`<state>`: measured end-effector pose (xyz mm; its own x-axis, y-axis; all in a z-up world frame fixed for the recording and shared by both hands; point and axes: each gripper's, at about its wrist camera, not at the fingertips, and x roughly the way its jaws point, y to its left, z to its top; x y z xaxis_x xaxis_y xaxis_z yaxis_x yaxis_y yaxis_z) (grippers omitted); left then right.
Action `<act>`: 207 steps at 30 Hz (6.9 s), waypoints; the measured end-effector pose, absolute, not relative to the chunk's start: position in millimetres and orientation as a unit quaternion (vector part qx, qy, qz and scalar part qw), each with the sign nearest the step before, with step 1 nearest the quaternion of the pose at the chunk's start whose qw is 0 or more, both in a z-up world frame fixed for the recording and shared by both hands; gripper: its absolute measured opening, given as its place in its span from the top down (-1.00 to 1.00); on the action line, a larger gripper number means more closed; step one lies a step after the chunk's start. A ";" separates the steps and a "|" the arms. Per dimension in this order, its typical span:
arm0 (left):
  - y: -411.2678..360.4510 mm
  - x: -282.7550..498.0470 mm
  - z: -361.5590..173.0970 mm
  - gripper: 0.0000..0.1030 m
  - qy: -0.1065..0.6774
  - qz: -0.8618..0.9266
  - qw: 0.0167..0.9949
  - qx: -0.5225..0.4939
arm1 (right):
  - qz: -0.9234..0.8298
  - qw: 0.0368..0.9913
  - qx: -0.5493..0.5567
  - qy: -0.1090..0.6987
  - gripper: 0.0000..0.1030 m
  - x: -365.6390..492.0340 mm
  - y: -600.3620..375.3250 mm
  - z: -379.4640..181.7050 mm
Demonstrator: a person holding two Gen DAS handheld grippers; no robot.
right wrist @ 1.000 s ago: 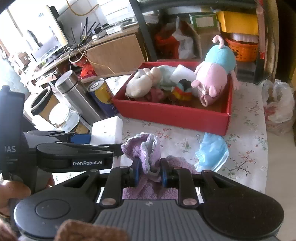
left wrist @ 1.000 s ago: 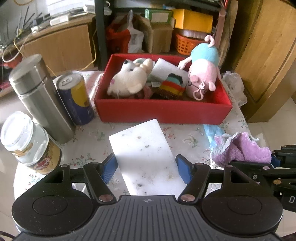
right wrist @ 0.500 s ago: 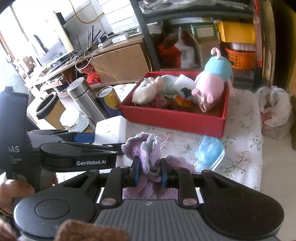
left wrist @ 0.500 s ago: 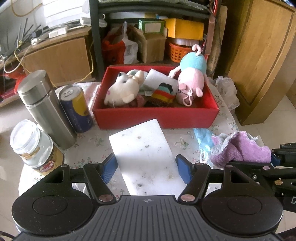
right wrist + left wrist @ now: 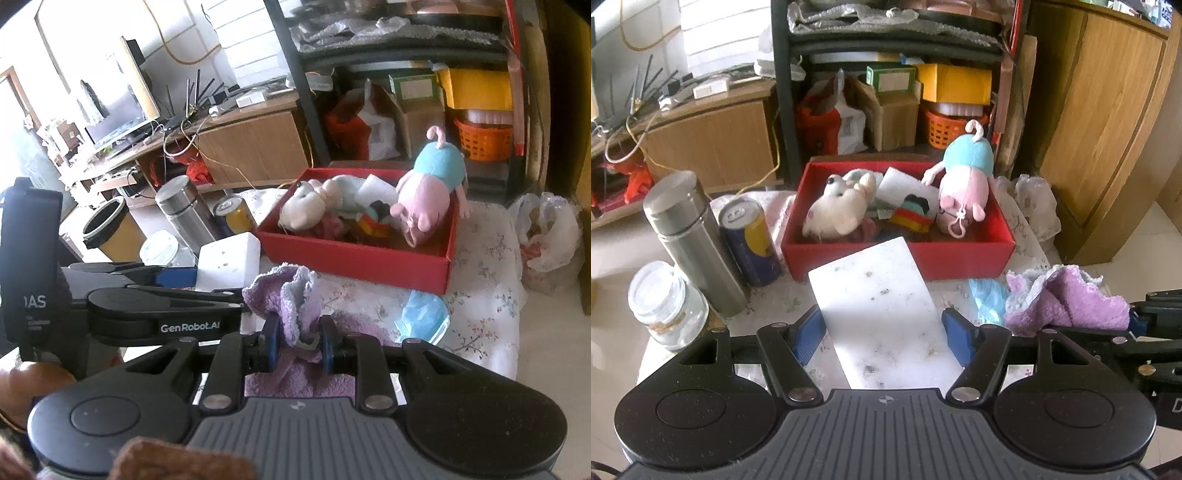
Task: Organize soft objects
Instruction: 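Grasp the white foam block with the left gripper while the right gripper carries the cloth toward the box, then lower the foam block and purple cloth into the red box and open both grippers, then move the left gripper down to a blue face mask on the table, then grasp the blue face mask with the left gripper while the right gripper approaches the second mask, then grasp the second blue face mask with the right gripper while the left gripper holds its mask, then lift both blue masks above the table with both grippers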
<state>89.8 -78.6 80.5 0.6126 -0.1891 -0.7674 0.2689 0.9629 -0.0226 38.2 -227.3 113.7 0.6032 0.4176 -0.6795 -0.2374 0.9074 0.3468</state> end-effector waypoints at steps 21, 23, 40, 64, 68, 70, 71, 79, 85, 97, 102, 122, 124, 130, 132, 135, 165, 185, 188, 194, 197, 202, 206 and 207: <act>-92.6 148.8 117.9 -0.33 0.362 -0.119 0.924 0.038 | 0.142 0.923 0.121 0.337 1.00 90.0 -236.9 150.6; -95.5 165.1 116.6 -0.33 0.362 -0.115 0.924 0.035 | 0.133 0.927 0.118 0.332 1.00 107.9 -239.7 152.5; -97.8 289.8 50.8 -0.60 0.412 -0.088 0.906 -0.045 | 0.074 0.920 0.179 0.341 0.78 248.7 -269.4 75.9; -28.5 190.5 93.5 -0.67 0.417 -0.067 0.904 -0.066 | 0.071 0.910 0.213 0.348 0.54 162.2 -271.7 110.2; -6.2 163.0 93.2 -0.67 0.418 -0.062 0.904 -0.063 | 0.073 0.905 0.219 0.357 0.54 143.0 -269.2 104.9; 6.7 150.5 91.4 -0.67 0.420 -0.054 0.904 -0.060 | 0.078 0.902 0.219 0.364 0.54 136.5 -266.7 102.1; 13.5 145.5 89.5 -0.67 0.423 -0.049 0.903 -0.063 | 0.080 0.901 0.218 0.366 0.54 134.1 -265.1 101.2; 52.4 128.5 65.4 -0.67 0.458 0.000 0.888 -0.053 | 0.091 0.894 0.197 0.393 0.53 119.3 -250.8 89.4; 72.8 124.2 32.5 -0.70 0.505 0.018 0.860 -0.072 | 0.102 0.875 0.197 0.431 0.51 114.4 -245.4 68.7; 79.8 144.8 -31.7 -0.37 0.578 0.051 0.806 -0.115 | 0.099 0.869 0.174 0.452 0.38 117.7 -246.3 54.5; 64.3 145.7 -38.9 -0.18 0.570 0.066 0.816 -0.068 | 0.083 0.866 0.169 0.464 0.38 120.0 -254.9 44.8; 33.3 132.9 -5.5 0.65 0.542 -0.049 0.835 -0.085 | 0.030 0.854 0.135 0.502 0.38 132.8 -262.8 11.9; 23.9 133.5 -4.7 0.65 0.542 -0.059 0.834 -0.082 | 0.021 0.849 0.133 0.510 0.38 135.8 -263.2 6.0; 4.7 138.9 -2.1 0.64 0.542 -0.082 0.832 -0.086 | -0.005 0.845 0.129 0.518 0.38 149.5 -263.0 -9.9; 1.3 141.7 -2.5 0.64 0.542 -0.089 0.831 -0.087 | -0.015 0.844 0.124 0.521 0.38 156.5 -261.8 -16.7; -6.1 143.6 -3.1 0.63 0.545 -0.104 0.828 -0.084 | -0.019 0.838 0.119 0.532 0.36 166.4 -258.4 -27.0; -20.5 145.1 -2.7 0.49 0.551 -0.134 0.820 -0.075 | -0.007 0.837 0.054 0.545 0.93 162.3 -248.8 -32.8; -31.5 137.2 7.2 0.45 0.542 -0.154 0.824 -0.057 | 0.062 0.832 0.118 0.538 1.00 95.3 -244.5 -0.5; -32.8 136.4 4.3 0.44 0.545 -0.150 0.823 -0.049 | 0.068 0.832 0.117 0.538 1.00 89.2 -242.4 2.7; -39.4 135.5 -2.8 0.44 0.552 -0.145 0.821 -0.028 | 0.083 0.836 0.119 0.529 1.00 81.3 -240.7 10.9; -45.0 133.6 -4.0 0.43 0.552 -0.146 0.821 -0.015 | 0.090 0.842 0.121 0.518 1.00 78.1 -240.1 18.6; -52.5 130.2 -3.3 0.43 0.547 -0.145 0.824 0.001 | 0.105 0.849 0.119 0.504 1.00 77.9 -235.3 27.9; -59.3 129.2 -0.2 0.43 0.534 -0.137 0.834 0.024 | 0.115 0.855 0.114 0.492 1.00 78.7 -230.5 34.9; -60.5 129.4 0.6 0.43 0.532 -0.137 0.835 0.025 | 0.116 0.857 0.113 0.489 1.00 78.6 -229.8 36.5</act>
<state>129.4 -60.5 0.6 0.3960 -0.2024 -0.8957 0.2550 0.9613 -0.1045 78.6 -229.8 36.5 0.4947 0.3092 -0.8122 -0.0876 0.9476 0.3073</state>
